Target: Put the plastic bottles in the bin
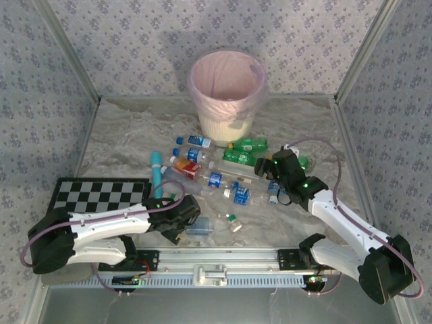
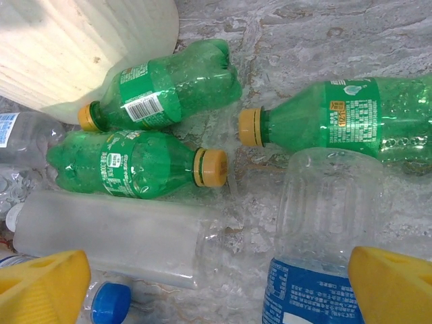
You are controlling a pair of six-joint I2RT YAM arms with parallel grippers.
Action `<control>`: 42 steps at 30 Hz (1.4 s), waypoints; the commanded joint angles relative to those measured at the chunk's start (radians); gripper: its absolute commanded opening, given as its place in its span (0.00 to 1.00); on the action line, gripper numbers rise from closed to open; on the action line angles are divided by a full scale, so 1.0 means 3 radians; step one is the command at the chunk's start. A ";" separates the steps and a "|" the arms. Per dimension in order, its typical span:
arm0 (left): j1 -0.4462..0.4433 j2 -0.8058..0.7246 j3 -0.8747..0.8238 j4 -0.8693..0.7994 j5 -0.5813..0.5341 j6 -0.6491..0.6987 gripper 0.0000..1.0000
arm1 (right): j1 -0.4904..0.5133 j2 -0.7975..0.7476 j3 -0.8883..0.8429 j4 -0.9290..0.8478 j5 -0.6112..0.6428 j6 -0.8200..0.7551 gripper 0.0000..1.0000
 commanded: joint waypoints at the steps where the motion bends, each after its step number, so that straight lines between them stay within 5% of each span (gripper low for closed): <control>1: -0.0021 0.0066 -0.0015 0.0054 -0.0050 -0.0146 0.84 | 0.0023 -0.0063 -0.0028 -0.0075 0.0117 0.0044 1.00; 17: -0.0021 0.0044 -0.0184 -0.0061 -0.0232 -0.0338 0.58 | 0.0008 0.0043 -0.0014 -0.0051 0.0141 0.0048 1.00; 29: -0.0021 -0.0777 0.0225 -0.1030 -0.1058 0.0041 0.42 | 0.0003 0.0274 0.0123 -0.0010 0.0098 0.0046 1.00; 36: 0.0242 -0.0990 0.0688 -0.1043 -0.1832 0.0883 0.40 | 0.0008 0.0450 0.0217 0.0020 -0.0012 0.0046 1.00; 42: 0.0962 -0.0955 0.0926 0.0057 -0.1799 0.2255 0.37 | 0.0022 0.0484 0.0207 0.0021 -0.0077 0.0090 1.00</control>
